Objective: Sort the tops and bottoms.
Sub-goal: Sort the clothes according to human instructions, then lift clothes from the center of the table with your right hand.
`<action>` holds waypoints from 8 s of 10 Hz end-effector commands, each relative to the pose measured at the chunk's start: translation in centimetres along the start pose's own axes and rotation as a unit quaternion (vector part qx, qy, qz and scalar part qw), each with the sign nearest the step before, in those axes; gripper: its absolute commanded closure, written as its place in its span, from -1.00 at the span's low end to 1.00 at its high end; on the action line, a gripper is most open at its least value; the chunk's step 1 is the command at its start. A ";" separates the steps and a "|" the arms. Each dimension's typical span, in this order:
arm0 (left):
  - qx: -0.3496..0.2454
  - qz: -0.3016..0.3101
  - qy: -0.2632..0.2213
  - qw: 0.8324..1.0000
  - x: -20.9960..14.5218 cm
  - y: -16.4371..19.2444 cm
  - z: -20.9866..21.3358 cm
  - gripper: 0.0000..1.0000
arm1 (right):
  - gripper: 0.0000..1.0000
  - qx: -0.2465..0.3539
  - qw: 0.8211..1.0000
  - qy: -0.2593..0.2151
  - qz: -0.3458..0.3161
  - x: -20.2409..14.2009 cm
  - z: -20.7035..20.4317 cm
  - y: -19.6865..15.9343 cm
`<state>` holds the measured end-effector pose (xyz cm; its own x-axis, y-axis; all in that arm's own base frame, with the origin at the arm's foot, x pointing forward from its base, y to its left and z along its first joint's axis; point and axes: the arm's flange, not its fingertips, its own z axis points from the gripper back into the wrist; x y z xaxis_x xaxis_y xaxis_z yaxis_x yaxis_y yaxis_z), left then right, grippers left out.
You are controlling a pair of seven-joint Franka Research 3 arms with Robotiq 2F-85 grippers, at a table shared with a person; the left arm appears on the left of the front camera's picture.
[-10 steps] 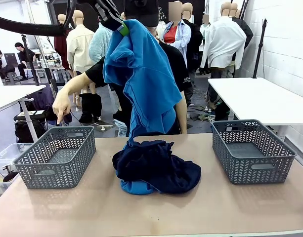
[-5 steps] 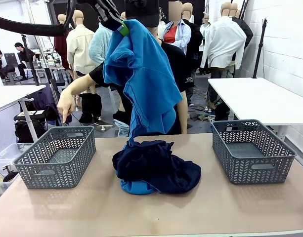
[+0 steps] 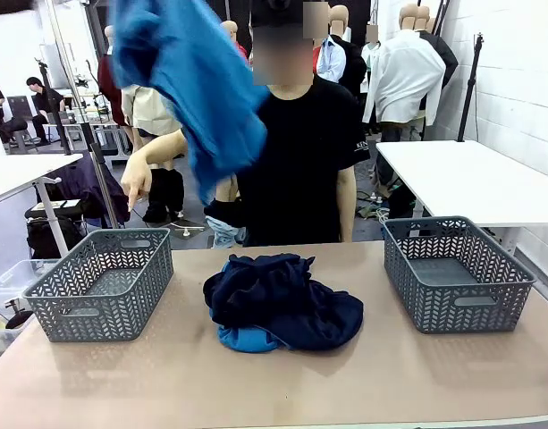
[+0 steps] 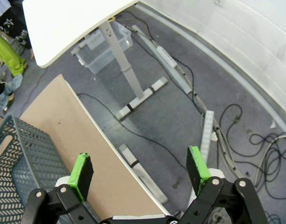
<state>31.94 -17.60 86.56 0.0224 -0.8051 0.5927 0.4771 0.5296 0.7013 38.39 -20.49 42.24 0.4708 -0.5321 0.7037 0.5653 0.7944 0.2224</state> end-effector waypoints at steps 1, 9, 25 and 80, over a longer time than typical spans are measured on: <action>0.078 0.052 0.058 0.994 -3.7 2.2 0.2 1.00 | -1.00 -0.002 1.000 0.002 0.008 -0.1 0.0 0.1; -0.013 0.241 0.213 0.947 -24.6 -2.8 -5.2 1.00 | -1.00 -0.002 1.000 0.002 0.008 -0.1 0.0 0.1; -0.094 0.304 0.348 0.882 -35.9 -10.1 -20.3 1.00 | -1.00 -0.002 1.000 0.002 0.008 -0.1 0.0 0.1; 0.077 0.348 0.292 0.888 -40.0 2.9 -5.4 -1.00 | -1.00 0.391 0.663 0.025 0.638 -13.5 22.3 39.3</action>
<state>37.09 14.80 62.71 0.7345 -0.2569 0.6280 0.0571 0.9456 0.3202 36.85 22.78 56.65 0.2889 0.6715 0.6823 -0.7945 0.5658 -0.2204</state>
